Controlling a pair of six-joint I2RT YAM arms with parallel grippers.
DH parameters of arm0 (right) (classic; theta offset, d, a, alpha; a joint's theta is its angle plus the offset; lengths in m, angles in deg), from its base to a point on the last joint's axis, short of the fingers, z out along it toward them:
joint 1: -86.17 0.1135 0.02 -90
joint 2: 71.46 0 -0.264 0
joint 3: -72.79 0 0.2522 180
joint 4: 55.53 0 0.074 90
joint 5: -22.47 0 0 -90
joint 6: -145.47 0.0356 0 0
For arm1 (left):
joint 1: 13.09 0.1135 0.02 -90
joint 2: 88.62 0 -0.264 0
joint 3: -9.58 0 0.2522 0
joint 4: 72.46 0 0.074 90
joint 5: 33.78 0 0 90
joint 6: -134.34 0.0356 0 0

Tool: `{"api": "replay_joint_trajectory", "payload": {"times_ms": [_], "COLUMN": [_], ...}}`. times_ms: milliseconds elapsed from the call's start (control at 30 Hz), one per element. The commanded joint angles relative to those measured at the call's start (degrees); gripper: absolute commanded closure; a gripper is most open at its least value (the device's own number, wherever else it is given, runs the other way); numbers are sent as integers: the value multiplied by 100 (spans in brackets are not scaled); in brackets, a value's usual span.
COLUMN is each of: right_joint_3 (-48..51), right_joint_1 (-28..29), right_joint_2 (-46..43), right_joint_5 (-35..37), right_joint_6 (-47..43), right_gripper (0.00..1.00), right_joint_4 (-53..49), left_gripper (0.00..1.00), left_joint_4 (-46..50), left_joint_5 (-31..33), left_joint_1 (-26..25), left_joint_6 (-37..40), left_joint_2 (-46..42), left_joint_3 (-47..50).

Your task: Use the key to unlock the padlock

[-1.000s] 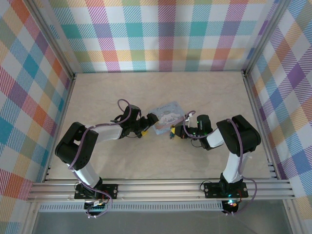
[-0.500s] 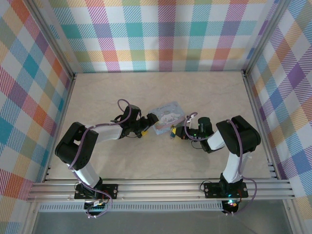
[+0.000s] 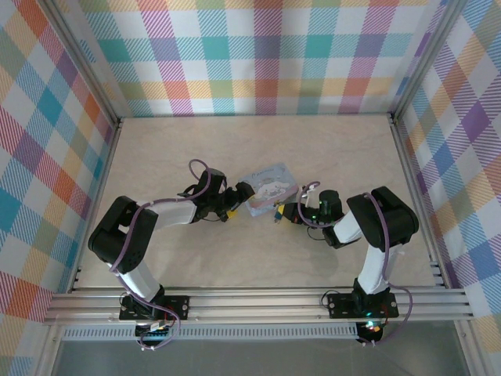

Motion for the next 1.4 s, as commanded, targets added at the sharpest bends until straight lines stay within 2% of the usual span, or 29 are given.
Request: {"api": "replay_joint_trajectory", "payload": {"times_ms": [0, 433, 800, 1367], "right_joint_3": [86, 198, 242, 312], "right_joint_1": [-10, -10, -47, -244], "right_joint_2": [-154, -171, 86, 101], "right_joint_5": [123, 461, 673, 855], "right_joint_6": [293, 785, 1311, 1209], "right_gripper": [100, 100, 100, 100], "right_joint_4": [559, 907, 1623, 1409], "left_gripper": [6, 5, 4, 0], "left_joint_4": [663, 606, 582, 629], "left_joint_5": [89, 65, 63, 111], "left_joint_1": [-107, -106, -105, -107], "left_joint_6": [107, 108, 125, 181], "left_joint_2": [41, 45, -5, -130], "left_joint_3": [127, 140, 176, 222]}}
